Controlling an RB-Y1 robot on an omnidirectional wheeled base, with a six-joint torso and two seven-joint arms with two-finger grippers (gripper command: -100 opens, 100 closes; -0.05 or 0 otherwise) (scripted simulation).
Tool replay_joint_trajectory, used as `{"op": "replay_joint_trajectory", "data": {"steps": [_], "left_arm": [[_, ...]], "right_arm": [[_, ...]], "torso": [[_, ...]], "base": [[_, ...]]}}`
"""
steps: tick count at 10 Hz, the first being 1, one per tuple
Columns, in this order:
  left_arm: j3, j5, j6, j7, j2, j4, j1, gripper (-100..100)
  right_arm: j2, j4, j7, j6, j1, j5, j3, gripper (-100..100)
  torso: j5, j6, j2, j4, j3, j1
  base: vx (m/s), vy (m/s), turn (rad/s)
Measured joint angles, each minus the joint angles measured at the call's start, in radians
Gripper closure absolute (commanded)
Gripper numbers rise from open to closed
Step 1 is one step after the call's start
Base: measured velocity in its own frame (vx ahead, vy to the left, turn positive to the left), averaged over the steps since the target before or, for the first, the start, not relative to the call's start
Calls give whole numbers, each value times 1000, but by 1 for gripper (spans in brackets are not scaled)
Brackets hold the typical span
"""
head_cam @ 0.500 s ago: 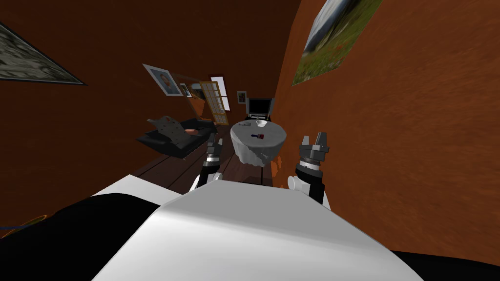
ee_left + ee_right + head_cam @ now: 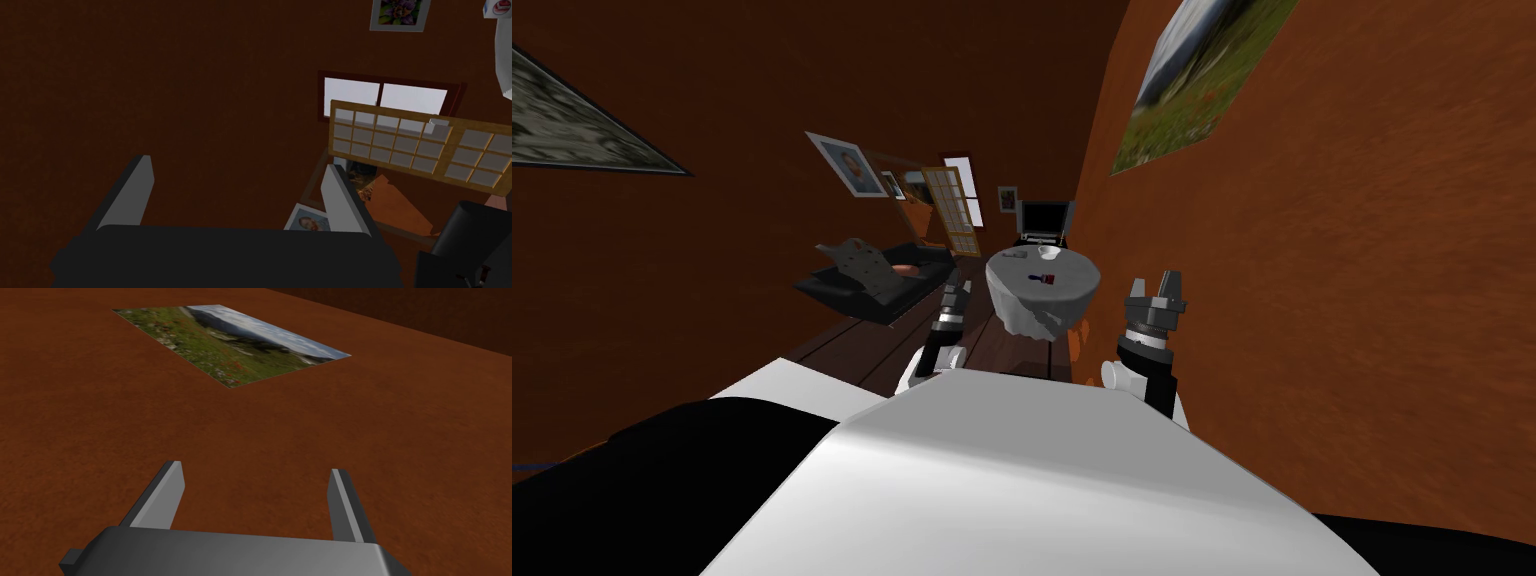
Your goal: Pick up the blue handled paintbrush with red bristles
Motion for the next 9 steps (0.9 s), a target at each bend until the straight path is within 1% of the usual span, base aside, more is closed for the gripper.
{"op": "replay_joint_trajectory", "data": {"steps": [1,2,3,4,5,6,7,8,9], "left_arm": [[3,2,20,-1,6,3,-11,-100],[6,5,51,-5,13,4,-36,-100],[7,6,75,-8,17,4,-45,-100],[16,13,102,-7,31,14,-70,-100],[18,14,124,-9,34,20,-84,-100],[27,20,149,-10,46,36,-116,-100],[27,21,173,-12,48,38,-126,-100],[32,25,202,-14,55,44,-154,-100],[35,29,229,-15,62,45,-163,-100]], "right_arm": [[0,0,0,0,0,0,0,0],[0,0,0,0,0,0,0,0],[0,0,0,0,0,0,0,0],[0,0,0,0,0,0,0,0],[0,0,0,0,0,0,0,0],[0,0,0,0,0,0,0,0],[0,0,0,0,0,0,0,0],[0,0,0,0,0,0,0,0],[0,0,0,0,0,0,0,0]], "torso": [[0,0,0,0,0,-1],[0,0,0,0,0,0],[0,0,0,0,0,-1],[0,0,0,0,0,0],[0,0,-1,0,0,-1],[0,0,-1,0,0,0],[0,0,-1,0,0,-1],[0,0,-1,0,0,-1],[0,0,-1,0,0,-1]], "base": [[-13,24,-3],[-8,22,-6],[-11,28,-2],[-7,23,-7],[-9,27,-7],[-5,22,-8],[-5,24,-7],[-7,24,-9],[-9,28,-10]]}}
